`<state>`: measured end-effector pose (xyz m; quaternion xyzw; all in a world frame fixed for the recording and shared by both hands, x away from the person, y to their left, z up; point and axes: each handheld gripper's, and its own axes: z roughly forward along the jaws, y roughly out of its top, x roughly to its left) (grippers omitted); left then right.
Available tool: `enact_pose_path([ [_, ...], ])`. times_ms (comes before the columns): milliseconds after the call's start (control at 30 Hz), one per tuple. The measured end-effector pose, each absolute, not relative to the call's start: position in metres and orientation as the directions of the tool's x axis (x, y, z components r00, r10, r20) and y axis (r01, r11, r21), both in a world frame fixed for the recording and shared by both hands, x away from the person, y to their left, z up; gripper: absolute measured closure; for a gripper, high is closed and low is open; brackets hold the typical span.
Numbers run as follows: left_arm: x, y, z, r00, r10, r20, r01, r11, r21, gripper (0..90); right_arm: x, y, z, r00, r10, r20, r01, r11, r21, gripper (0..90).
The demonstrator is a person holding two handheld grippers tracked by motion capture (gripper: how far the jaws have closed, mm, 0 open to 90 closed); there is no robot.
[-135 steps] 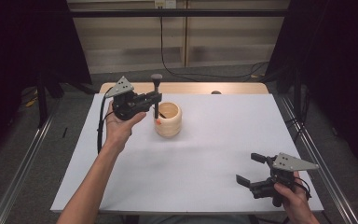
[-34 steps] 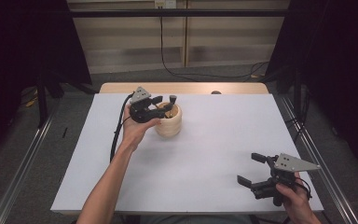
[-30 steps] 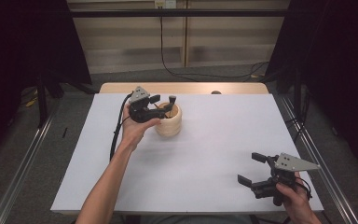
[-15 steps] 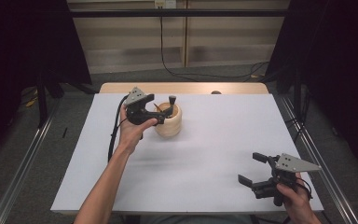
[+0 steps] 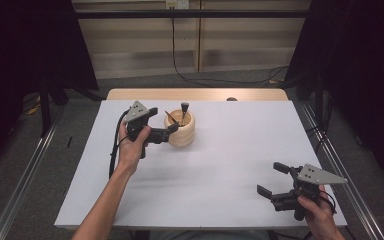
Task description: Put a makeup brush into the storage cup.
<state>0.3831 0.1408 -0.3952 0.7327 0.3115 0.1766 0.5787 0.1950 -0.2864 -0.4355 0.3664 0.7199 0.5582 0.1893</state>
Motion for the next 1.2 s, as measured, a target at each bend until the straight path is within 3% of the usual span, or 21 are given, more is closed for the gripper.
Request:
enact_pose_path([
  [1200,0.307,0.177,-0.405,0.746,0.661,-0.077,0.224,-0.141,0.964,1.7,0.195,-0.287,-0.436,-0.651,0.748,0.129,0.314,0.11,0.943,0.6],
])
